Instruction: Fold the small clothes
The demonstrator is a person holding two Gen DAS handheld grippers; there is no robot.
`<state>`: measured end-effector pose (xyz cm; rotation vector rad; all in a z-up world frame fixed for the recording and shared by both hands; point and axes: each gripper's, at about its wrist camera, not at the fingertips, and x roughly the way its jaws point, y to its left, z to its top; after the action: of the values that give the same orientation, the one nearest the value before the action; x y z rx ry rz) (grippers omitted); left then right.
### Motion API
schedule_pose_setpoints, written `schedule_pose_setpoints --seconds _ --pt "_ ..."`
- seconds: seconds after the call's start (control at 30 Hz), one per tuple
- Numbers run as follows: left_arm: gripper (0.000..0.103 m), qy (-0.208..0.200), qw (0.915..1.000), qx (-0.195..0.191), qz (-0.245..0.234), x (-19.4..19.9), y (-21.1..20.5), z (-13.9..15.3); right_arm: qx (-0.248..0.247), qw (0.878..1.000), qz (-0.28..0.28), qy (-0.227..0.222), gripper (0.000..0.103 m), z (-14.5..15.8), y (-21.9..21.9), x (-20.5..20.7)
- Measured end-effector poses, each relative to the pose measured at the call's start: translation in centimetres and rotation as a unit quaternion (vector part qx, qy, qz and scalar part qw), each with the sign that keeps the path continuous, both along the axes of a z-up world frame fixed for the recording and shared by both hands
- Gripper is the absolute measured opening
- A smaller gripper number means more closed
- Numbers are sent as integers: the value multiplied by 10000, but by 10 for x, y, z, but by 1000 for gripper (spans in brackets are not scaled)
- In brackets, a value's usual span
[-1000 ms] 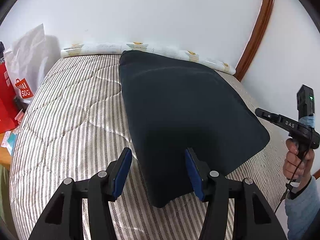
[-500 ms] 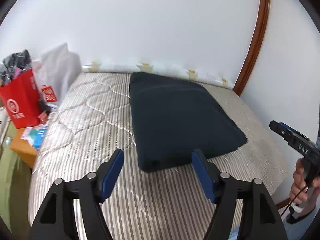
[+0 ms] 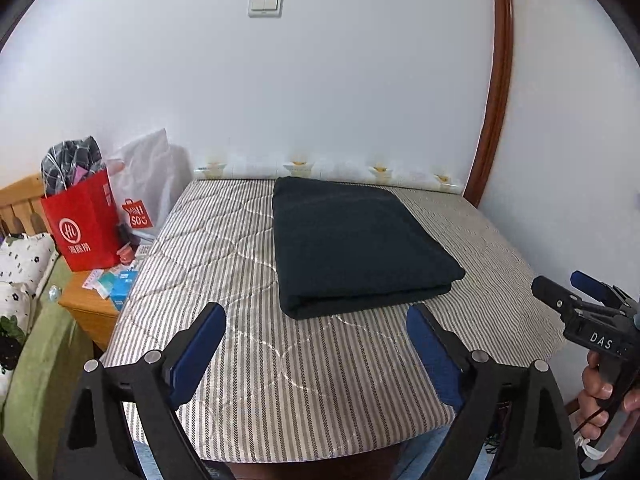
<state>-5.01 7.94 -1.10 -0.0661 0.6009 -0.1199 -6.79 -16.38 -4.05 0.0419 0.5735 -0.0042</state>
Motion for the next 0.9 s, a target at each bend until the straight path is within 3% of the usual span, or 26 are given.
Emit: schedule_pose_setpoints --seconds 0.9 --pt "92 -27 9999 150 -29 -10 -16 -1 -38 9995 -292 65 101 -1 -8 -17"
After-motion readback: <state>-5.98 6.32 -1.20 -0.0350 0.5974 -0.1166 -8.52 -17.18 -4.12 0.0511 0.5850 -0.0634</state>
